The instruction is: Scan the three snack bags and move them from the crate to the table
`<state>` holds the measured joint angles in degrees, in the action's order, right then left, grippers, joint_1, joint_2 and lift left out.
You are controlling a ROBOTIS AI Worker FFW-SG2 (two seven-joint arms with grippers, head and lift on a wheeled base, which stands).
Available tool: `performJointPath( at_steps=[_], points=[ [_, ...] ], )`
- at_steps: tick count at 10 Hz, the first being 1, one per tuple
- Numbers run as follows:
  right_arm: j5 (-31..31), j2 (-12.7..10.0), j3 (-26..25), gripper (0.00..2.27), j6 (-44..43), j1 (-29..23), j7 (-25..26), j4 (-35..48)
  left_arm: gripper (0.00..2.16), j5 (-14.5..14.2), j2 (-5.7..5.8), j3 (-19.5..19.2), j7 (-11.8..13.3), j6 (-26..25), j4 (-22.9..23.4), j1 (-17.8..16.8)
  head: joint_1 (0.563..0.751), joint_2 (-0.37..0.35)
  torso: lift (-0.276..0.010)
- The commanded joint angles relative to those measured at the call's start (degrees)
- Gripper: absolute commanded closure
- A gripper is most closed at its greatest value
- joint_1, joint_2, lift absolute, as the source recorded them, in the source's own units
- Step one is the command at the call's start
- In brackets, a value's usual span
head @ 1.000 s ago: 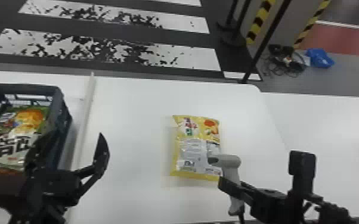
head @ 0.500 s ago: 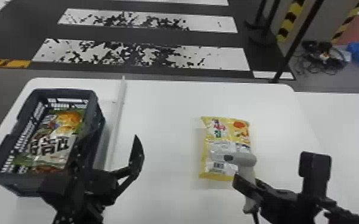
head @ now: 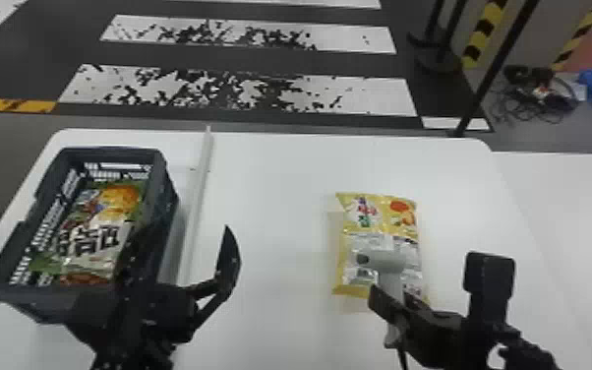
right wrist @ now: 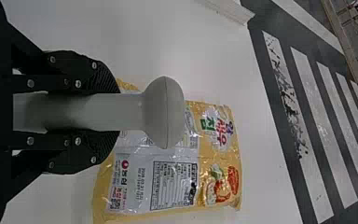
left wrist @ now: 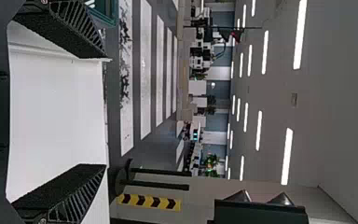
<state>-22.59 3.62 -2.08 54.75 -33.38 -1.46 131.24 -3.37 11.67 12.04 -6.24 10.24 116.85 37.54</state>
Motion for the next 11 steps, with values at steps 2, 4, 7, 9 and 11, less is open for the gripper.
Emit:
performJointPath(
  at_steps=[2,4,7,9,11],
  points=[
    [1.0,0.0,1.8,2.24,-0.3,-1.0,1.3,-0.1,0.03,-0.4,0.11,-0.3,0.1,0.0,0.0,-0.3,0.695,-0.005,-0.062],
    [2.6,0.1,3.1,2.24,-1.2,-0.5,1.5,-1.4,0.03,-0.5,0.28,-0.2,0.0,0.0,0.2,-0.3,0.695,0.004,-0.062],
    [4.3,0.1,4.9,2.24,-2.4,1.3,2.2,-5.1,0.03,-0.6,0.46,-0.3,0.0,0.0,0.1,-0.1,0.695,0.014,-0.062],
    [4.2,0.2,4.7,2.24,-2.2,1.3,2.2,-5.1,0.03,-0.6,0.46,-0.4,0.0,0.2,0.1,0.2,0.695,0.021,-0.062],
    [3.5,0.2,3.9,2.24,-2.8,0.8,1.1,-4.9,0.03,-0.6,0.46,-0.3,0.0,0.9,0.3,0.4,0.695,0.02,-0.062]
  ],
)
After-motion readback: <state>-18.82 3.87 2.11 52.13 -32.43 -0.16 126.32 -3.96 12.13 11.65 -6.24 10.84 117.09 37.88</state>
